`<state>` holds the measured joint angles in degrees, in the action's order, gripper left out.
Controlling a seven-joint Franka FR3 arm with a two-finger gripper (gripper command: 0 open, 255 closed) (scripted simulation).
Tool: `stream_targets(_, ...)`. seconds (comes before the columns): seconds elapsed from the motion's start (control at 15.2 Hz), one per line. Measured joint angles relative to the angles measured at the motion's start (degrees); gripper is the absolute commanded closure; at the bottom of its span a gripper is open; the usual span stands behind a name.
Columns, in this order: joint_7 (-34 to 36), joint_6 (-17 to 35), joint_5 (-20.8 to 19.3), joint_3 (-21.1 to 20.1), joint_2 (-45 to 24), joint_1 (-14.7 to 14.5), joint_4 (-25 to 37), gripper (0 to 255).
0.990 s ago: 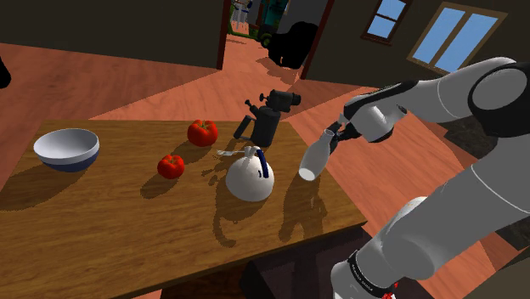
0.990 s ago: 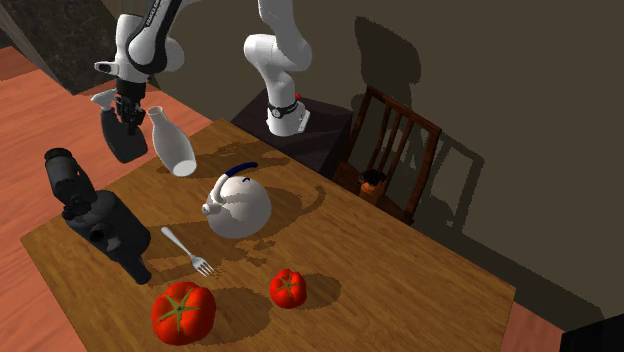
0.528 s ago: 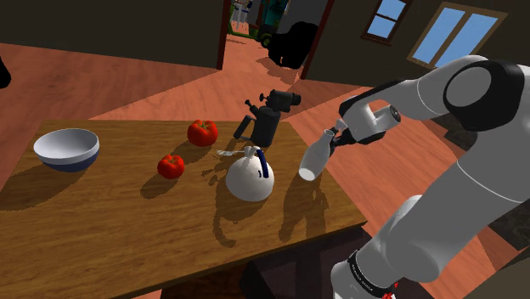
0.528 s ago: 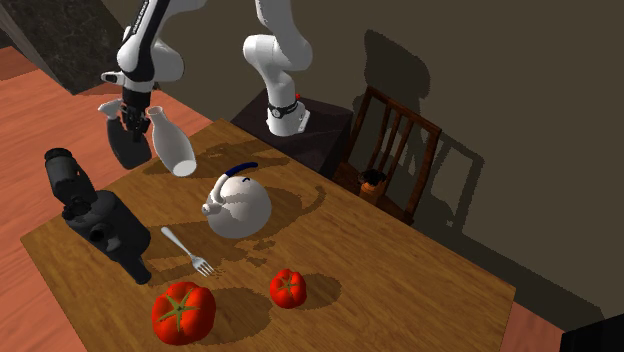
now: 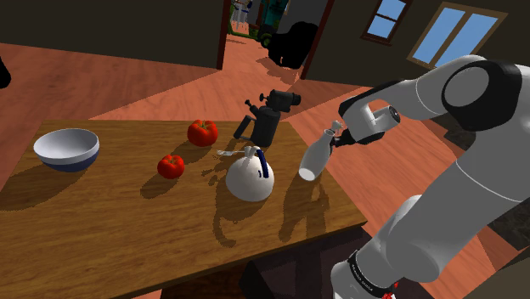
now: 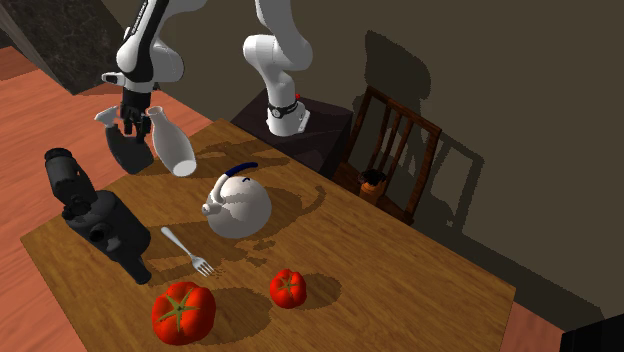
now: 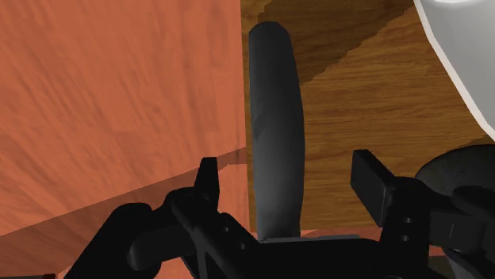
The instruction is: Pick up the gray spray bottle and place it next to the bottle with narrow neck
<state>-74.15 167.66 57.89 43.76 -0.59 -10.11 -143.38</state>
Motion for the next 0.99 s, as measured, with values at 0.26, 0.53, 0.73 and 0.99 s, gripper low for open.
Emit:
stream_targets(0.26, 0.0, 0.0, 0.0, 0.0, 0.0, 0.0, 0.0, 0)
stream_targets(0.53, 18.63, 0.47, -24.14, -3.0, 10.17, 6.57, -5.55, 0)
stream_targets(0.73, 22.97, 0.03, -30.07, -5.83, 12.35, 10.27, -6.7, 0)
stream_targets(0.99, 23.75, -0.05, -31.09, -6.44, 12.78, 11.03, -6.96, 0)
